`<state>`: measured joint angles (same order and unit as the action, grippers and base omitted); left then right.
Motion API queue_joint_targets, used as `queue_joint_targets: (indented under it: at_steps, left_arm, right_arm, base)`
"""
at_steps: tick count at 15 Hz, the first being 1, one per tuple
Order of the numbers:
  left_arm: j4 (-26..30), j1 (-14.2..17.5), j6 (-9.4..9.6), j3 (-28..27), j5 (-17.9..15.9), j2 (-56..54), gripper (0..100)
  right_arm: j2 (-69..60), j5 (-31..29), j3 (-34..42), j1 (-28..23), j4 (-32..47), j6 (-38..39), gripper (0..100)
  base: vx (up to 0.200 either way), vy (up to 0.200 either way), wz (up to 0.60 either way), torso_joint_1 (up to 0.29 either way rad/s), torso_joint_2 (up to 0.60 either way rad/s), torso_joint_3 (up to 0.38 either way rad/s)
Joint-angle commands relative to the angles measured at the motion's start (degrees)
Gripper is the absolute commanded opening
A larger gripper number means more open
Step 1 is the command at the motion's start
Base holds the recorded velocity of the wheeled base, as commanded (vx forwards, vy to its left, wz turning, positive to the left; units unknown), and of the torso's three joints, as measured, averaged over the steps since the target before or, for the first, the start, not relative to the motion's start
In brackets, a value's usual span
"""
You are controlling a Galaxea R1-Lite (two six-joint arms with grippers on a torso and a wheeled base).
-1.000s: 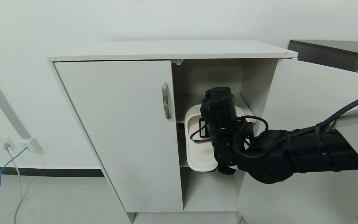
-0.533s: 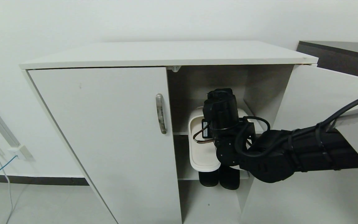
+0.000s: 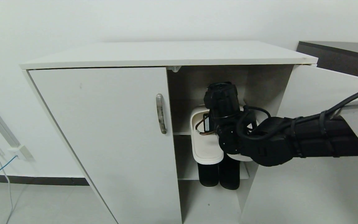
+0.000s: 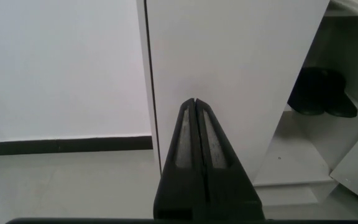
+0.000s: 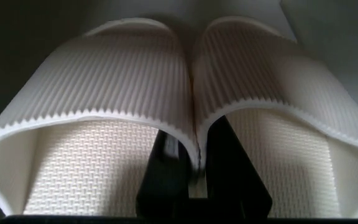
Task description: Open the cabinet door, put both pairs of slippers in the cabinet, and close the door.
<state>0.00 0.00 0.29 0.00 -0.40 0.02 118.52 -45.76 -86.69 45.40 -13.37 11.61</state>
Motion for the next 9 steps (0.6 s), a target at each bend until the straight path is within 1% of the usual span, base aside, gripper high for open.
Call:
queue_joint_targets:
  at_steps: [1,2,3,4,5,9]
  left_arm:
    - [0.00,0.00,0.06,0.00,0.05,0.06,0]
    - [0.00,0.00,0.06,0.00,0.05,0.06,0]
    - [0.00,0.00,0.06,0.00,0.05,0.06,0]
    - [0.00,0.00,0.06,0.00,0.05,0.06,0]
    - [0.00,0.00,-0.03,0.00,0.05,0.06,0]
    - [0.00,0.00,-0.03,-0.09,0.05,0.06,0]
  right_arm:
    - [1.98,1.64,-6.30,-1.54,4.85,2.11,0]
    - [2.24,2.08,-7.36,-1.72,6.08,2.72,0]
    - [3.39,4.72,-11.05,-2.42,10.65,5.45,0]
    - [4.09,6.48,-13.07,-2.86,13.11,7.12,0]
    - [4.88,7.18,-14.47,-3.21,13.72,7.64,0]
    - [8.05,6.83,-19.05,-4.88,13.46,6.68,0]
  base:
    - [0.000,0.000,0.00,0.000,0.00,0.000]
    - [0.000,0.000,0.00,0.000,0.00,0.000]
    - [0.000,0.000,0.00,0.000,0.00,0.000]
    - [0.000,0.000,0.00,0.000,0.00,0.000]
    - [0.000,0.000,0.00,0.000,0.00,0.000]
    - [0.000,0.000,0.00,0.000,0.00,0.000]
